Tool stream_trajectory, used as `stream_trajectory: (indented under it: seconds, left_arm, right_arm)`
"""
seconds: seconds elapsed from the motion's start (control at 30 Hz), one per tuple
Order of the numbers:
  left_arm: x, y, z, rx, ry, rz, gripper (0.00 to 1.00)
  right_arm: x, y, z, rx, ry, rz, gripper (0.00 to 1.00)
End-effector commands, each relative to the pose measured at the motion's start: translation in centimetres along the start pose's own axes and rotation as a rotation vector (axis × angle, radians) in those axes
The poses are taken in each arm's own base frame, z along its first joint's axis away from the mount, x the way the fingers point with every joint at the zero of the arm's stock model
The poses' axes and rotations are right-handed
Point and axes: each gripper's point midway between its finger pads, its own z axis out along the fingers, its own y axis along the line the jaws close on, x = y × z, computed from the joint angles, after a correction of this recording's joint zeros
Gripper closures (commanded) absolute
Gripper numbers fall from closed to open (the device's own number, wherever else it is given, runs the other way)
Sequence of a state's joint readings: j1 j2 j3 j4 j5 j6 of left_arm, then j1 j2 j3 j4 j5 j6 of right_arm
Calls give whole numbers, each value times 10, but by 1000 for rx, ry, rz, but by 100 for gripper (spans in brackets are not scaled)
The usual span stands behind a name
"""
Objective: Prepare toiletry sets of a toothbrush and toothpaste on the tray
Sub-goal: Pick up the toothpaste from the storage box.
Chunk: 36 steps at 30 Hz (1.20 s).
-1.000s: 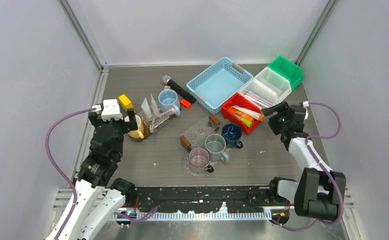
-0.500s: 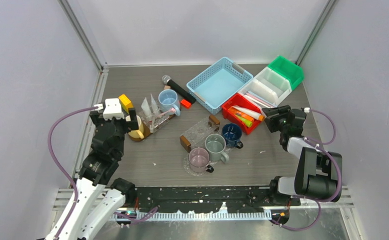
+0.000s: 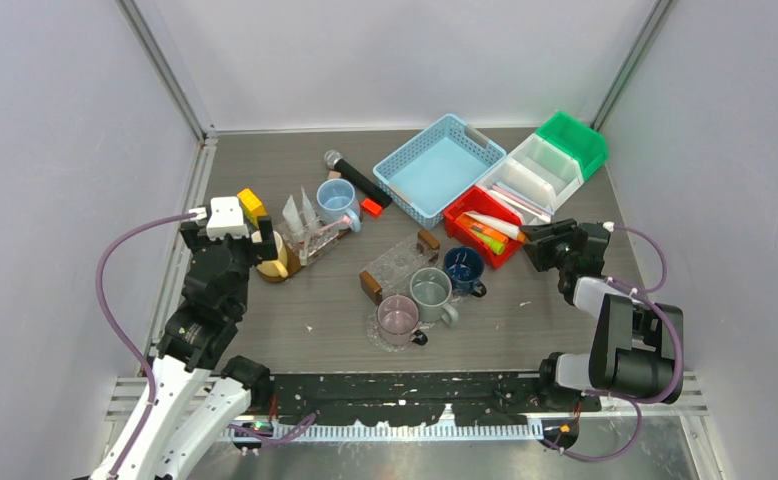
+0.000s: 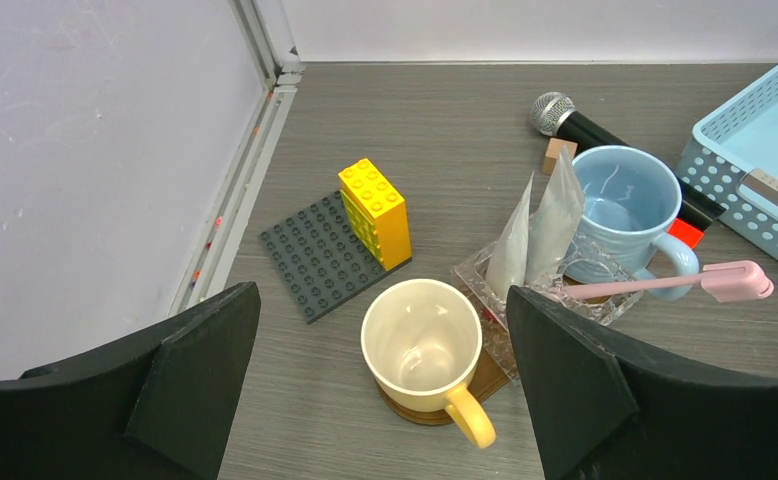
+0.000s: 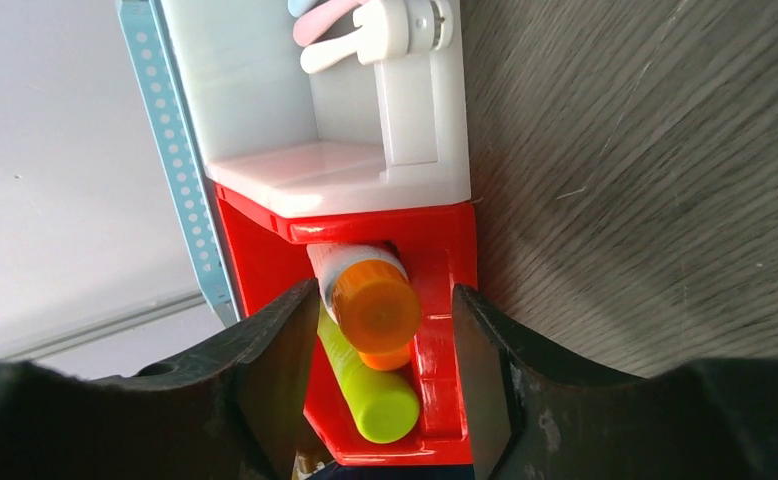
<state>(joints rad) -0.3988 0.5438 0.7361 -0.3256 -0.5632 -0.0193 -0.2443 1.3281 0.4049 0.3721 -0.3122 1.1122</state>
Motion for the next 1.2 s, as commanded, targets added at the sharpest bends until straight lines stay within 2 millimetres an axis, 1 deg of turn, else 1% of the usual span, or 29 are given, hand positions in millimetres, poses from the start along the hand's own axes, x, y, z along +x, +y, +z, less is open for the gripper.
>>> stream_trajectory:
  seconds: [0.0,0.13,0.17,0.27,0.3,0.33,0.47,0.5,0.53,0.57,0.63,0.77,0.87,1.0,1.13,1.17]
  left_arm:
    - [-11,-1,0,7,-42,-36,3]
    - [-11,-1,0,7,-41,-37,3]
    - [-12,-3,0,16,-43,-38,3]
    - [-14,-13,-1,74,-50,-46,3]
    - [-16,-17,-2,96,-51,-54,2]
    - [-18,-21,-3,119,-55,-65,3]
    - [-23,-41,-6,223,-36,-124,2]
    - [-25,-45,-7,246,-27,-132,2]
    - [-25,-51,-8,271,-9,-139,2]
    - [-27,-55,-10,295,4,-150,2]
    - [-30,-66,-11,344,30,-178,1]
    - [-41,-89,-16,451,55,-265,2]
    - [-51,-108,-20,537,80,-326,2]
    - [-61,-129,-22,625,121,-402,2]
    - [-69,-151,-19,702,168,-483,3]
    - [-71,-157,-19,723,182,-502,2]
  right_arm:
    - [-2,12,-4,-46,-2,-26,43]
    - [-2,15,-2,-64,-1,-27,47]
    - [-2,18,-2,-79,4,-27,50]
    - [-2,24,-3,-109,6,-8,60]
    - [-2,26,-4,-119,6,-1,66]
    - [-2,28,-5,-124,5,2,68]
    - [-3,45,-14,-178,0,11,79]
    - [-4,53,-19,-203,-2,10,85]
    - [-4,58,-21,-219,-2,9,87]
    - [-4,66,-26,-247,0,12,93]
    - [-5,80,-32,-293,6,24,98]
    - [-8,110,-43,-391,11,38,99]
    - [-5,132,-51,-454,34,31,99]
    - [3,161,-64,-539,73,14,99]
    - [15,190,-82,-632,118,-24,99]
    - [20,195,-85,-648,134,-36,99]
